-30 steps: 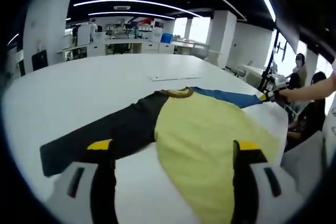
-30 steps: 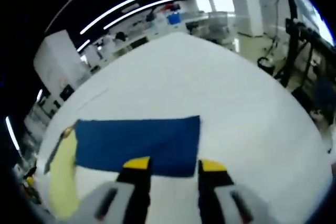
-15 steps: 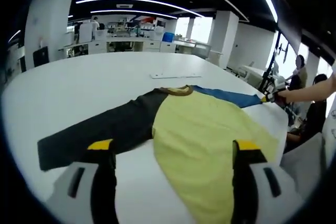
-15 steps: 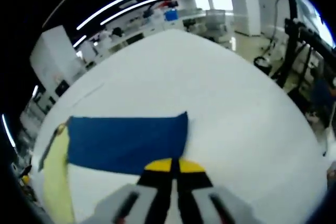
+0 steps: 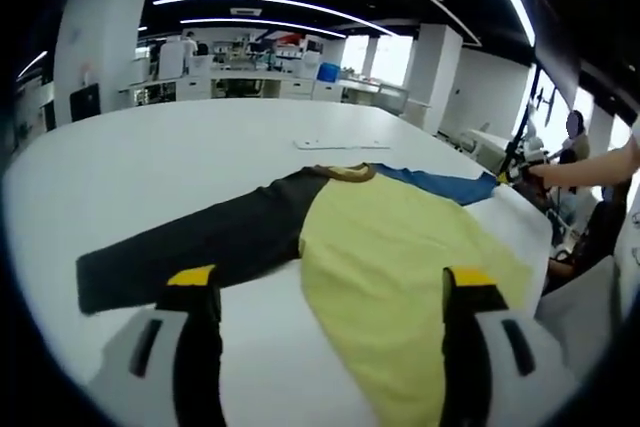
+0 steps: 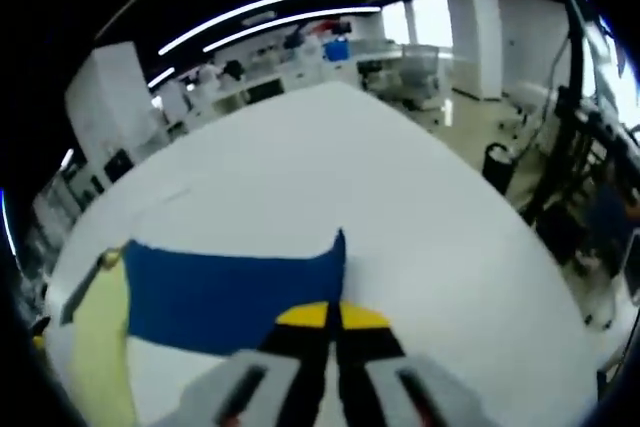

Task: Fold the garment on the visible template until the final outline fits inside the template.

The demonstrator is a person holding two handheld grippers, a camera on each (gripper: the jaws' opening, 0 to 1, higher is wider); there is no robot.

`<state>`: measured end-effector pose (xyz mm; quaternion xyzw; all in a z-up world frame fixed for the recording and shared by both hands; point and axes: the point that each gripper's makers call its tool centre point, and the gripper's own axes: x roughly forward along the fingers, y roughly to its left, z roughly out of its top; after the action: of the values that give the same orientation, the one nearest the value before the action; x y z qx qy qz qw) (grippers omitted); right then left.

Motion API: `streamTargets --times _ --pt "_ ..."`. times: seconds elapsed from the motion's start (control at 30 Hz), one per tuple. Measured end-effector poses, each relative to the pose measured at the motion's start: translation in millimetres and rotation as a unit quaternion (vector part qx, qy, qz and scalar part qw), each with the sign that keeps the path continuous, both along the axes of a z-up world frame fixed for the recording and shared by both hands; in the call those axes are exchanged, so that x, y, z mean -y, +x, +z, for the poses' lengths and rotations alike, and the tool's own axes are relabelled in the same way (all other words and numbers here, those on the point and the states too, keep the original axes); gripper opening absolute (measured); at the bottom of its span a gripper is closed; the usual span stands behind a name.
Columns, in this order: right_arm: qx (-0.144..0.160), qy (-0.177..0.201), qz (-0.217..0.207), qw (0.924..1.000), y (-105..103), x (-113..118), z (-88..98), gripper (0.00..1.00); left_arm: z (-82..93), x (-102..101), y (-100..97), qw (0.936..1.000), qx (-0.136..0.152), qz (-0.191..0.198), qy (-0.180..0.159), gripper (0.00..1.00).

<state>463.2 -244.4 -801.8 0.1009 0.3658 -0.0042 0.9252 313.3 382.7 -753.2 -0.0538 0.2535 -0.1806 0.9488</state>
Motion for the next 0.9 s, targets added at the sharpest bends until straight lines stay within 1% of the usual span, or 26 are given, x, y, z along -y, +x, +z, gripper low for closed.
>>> streamTargets --times 0.1,0.17,0.27,0.33,0.4,0.5,0.6,0.73,0.8,0.83,0.9 --pt "0.011 0.009 0.006 0.9999 3.8 -8.6 8.5 0.00 0.3 -3.6 0.7 1.0000 0.002 0.002 -0.002 0.89" --pt "0.021 0.013 0.017 0.9995 7.3 -17.0 14.9 0.00 1.0 -5.6 0.7 1.0000 0.005 0.002 -0.004 0.89" --pt "0.034 0.016 0.035 0.9987 11.5 -35.7 28.7 0.00 1.0 -4.4 0.8 1.0000 0.008 0.000 -0.004 0.89" --pt "0.044 0.023 0.046 0.9977 20.4 -40.4 34.2 0.00 -0.3 -5.4 0.4 1.0000 0.009 -0.001 -0.004 0.89" --pt "0.050 0.030 0.061 0.9964 19.4 -57.3 41.5 0.00 -1.0 -4.1 -0.6 0.9999 0.008 -0.003 -0.007 0.89" --pt "0.055 0.032 0.087 0.9942 23.3 -84.9 48.8 0.00 -0.4 -2.5 -1.3 0.9999 0.010 -0.007 -0.011 0.89" --pt "0.057 0.039 0.108 0.9917 32.1 -103.1 50.6 0.00 -1.4 -1.4 -1.2 0.9998 0.010 -0.007 -0.016 0.89" --pt "0.059 0.045 0.141 0.9871 33.4 -141.4 54.1 0.00 -1.7 0.0 -2.3 0.9997 0.011 -0.008 -0.018 0.89" --pt "0.057 0.057 0.152 0.9851 37.2 -158.2 51.8 0.00 -3.7 -1.2 -2.3 0.9997 0.013 -0.006 -0.020 0.89" --pt "0.056 0.059 0.153 0.9848 37.9 -162.0 51.3 0.00 -4.5 -0.1 -2.5 0.9997 0.011 -0.005 -0.022 0.89" --pt "0.056 0.065 0.160 0.9833 41.4 -177.5 49.6 0.00 -9.0 1.1 -2.4 0.9997 0.011 -0.006 -0.022 0.89"
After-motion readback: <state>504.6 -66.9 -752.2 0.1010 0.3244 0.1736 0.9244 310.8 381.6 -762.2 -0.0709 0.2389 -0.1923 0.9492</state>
